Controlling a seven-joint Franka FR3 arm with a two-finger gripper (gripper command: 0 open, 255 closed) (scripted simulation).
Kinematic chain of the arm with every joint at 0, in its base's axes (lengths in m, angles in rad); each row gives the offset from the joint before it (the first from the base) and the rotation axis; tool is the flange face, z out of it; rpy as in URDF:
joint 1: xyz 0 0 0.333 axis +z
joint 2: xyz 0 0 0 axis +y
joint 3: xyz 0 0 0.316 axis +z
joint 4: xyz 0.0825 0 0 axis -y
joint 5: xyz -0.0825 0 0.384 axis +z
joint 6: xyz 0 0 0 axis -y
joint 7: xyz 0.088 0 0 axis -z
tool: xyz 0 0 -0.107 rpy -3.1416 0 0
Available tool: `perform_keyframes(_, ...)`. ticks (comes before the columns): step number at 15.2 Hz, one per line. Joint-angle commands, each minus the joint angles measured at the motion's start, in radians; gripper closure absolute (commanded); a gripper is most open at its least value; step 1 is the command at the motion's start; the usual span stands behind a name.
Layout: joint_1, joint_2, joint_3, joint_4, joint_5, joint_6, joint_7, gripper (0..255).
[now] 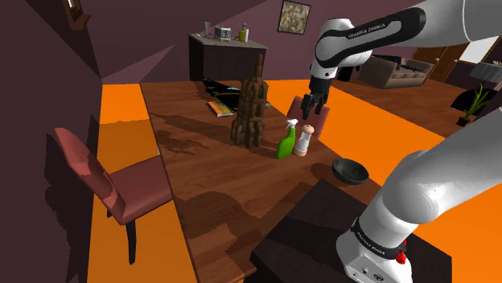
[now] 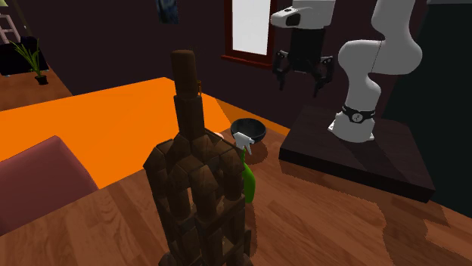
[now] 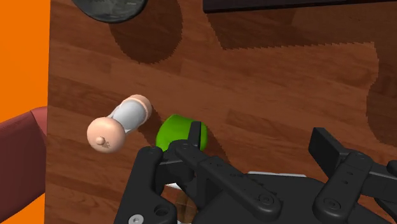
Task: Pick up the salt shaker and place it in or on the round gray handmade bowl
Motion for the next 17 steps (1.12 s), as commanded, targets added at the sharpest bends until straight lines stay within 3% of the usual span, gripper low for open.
perform_keyframes(1, -0.006, 0.069, -0.024, 0.021, -0.004, 0.050, -0.022, 0)
perform_keyframes(8, -0.038, 0.310, -0.104, 0.130, 0.022, 0.184, -0.123, 0)
perform_keyframes(17, -0.125, 0.644, -0.144, 0.349, 0.135, 0.292, -0.269, 0)
